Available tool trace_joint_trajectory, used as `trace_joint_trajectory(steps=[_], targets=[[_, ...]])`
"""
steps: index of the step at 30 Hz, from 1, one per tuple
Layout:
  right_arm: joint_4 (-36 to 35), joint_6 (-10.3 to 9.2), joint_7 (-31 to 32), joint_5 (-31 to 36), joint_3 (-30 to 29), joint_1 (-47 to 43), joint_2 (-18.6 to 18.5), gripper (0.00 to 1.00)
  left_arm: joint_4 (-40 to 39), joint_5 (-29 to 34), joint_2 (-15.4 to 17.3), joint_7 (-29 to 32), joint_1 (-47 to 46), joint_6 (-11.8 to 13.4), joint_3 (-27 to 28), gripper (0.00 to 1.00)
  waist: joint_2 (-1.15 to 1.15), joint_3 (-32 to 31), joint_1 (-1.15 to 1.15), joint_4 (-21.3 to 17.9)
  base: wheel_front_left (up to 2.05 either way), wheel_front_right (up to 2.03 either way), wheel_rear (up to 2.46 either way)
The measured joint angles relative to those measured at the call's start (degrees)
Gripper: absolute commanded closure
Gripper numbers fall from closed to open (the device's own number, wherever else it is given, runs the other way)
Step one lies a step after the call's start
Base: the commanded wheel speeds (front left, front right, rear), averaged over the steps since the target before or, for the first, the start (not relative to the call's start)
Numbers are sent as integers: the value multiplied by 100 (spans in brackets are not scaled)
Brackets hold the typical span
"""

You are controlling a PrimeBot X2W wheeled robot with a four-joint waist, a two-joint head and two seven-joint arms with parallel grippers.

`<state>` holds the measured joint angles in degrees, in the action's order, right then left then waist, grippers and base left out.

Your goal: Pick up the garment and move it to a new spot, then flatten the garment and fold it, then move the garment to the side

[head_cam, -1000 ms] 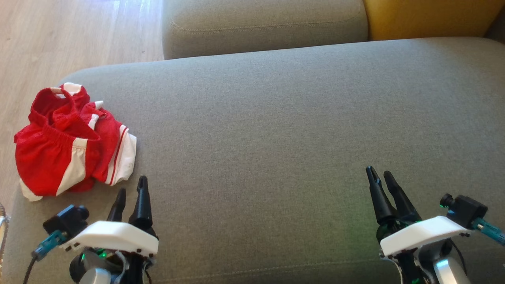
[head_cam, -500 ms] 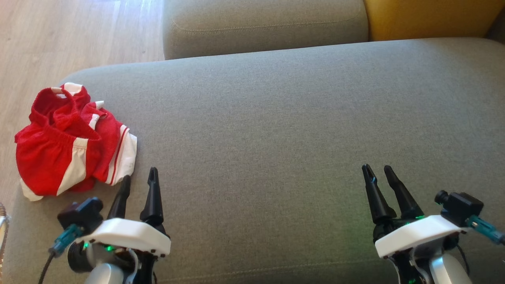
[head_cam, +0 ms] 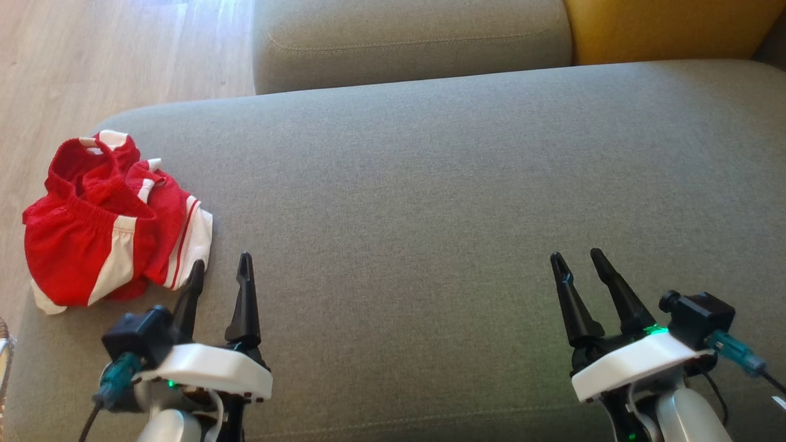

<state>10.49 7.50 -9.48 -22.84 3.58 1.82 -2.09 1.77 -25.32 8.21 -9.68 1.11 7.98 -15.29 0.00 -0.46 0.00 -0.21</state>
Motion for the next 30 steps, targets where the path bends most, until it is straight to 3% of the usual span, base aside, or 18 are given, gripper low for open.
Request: trace_joint_trajectory(steps=[30], targets=[[159, 0, -488, 2119, -126, 118, -14, 0, -131, 2091, -274, -460, 158, -304, 11, 0, 0, -64, 0, -15, 0, 0, 0]])
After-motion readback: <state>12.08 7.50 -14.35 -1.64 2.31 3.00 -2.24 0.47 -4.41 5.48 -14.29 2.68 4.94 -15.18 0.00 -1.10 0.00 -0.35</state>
